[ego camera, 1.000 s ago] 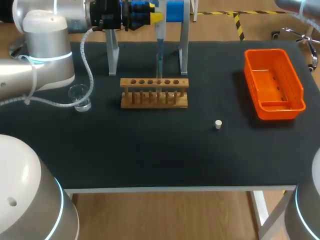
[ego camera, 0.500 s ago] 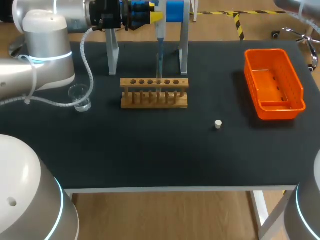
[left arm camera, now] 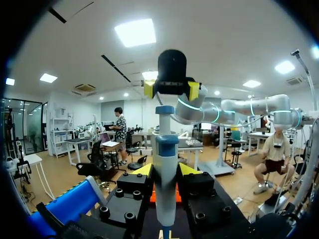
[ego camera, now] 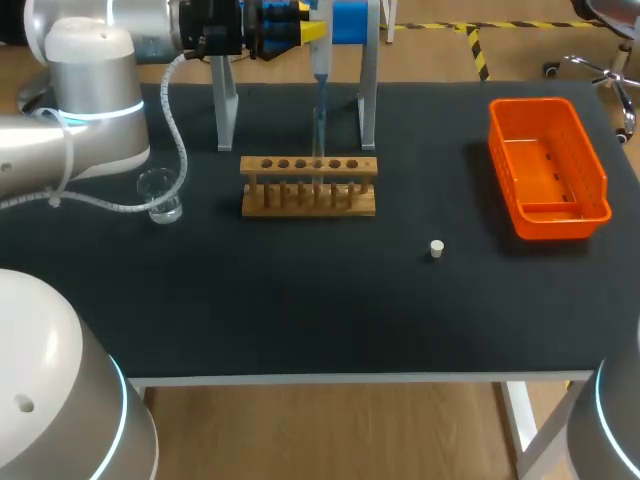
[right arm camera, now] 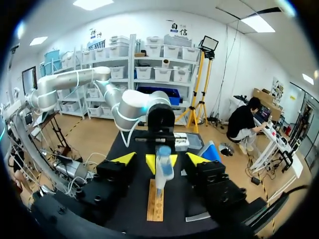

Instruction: Invert the test tube, pick up the pipette, mount the tip to pipette, aspirate from beaker and dispense into the tube, eject the tip, return the pipette, and cap with the stopper.

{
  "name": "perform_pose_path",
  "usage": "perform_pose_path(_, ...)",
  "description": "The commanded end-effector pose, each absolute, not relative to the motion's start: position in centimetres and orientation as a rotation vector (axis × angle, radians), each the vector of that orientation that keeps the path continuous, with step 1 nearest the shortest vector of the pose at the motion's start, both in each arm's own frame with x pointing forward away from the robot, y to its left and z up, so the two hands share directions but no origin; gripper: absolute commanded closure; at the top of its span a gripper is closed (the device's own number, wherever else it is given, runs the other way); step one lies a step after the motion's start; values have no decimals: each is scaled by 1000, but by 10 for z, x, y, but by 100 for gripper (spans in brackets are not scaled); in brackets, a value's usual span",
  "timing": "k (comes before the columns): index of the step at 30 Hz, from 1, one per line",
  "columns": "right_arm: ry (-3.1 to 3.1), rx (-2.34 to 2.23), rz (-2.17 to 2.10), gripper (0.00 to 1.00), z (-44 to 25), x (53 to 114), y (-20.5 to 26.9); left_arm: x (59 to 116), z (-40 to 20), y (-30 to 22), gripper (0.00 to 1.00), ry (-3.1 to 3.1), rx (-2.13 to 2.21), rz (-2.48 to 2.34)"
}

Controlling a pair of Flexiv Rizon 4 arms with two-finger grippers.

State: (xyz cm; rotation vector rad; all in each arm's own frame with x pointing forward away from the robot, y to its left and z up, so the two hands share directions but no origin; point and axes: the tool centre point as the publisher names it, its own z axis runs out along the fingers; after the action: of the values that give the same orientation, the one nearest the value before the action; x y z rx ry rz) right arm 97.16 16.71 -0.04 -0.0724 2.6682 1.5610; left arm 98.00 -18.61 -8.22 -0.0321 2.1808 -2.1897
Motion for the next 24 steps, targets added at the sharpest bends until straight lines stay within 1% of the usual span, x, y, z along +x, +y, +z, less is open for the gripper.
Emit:
perform_pose_path(1, 2653, -89, 1594, 0, -34, 967, 143, 979, -81, -187, 100, 2182, -37, -2186)
perform_pose_path(10, 2714, -171, 1514, 0, -115, 963, 141, 979, -81, -187, 100, 2182, -37, -2186)
perform_pose_path(24, 2736, -241, 1503, 0, -175, 980, 160, 979, -81, -187, 100, 2182, -37, -2186)
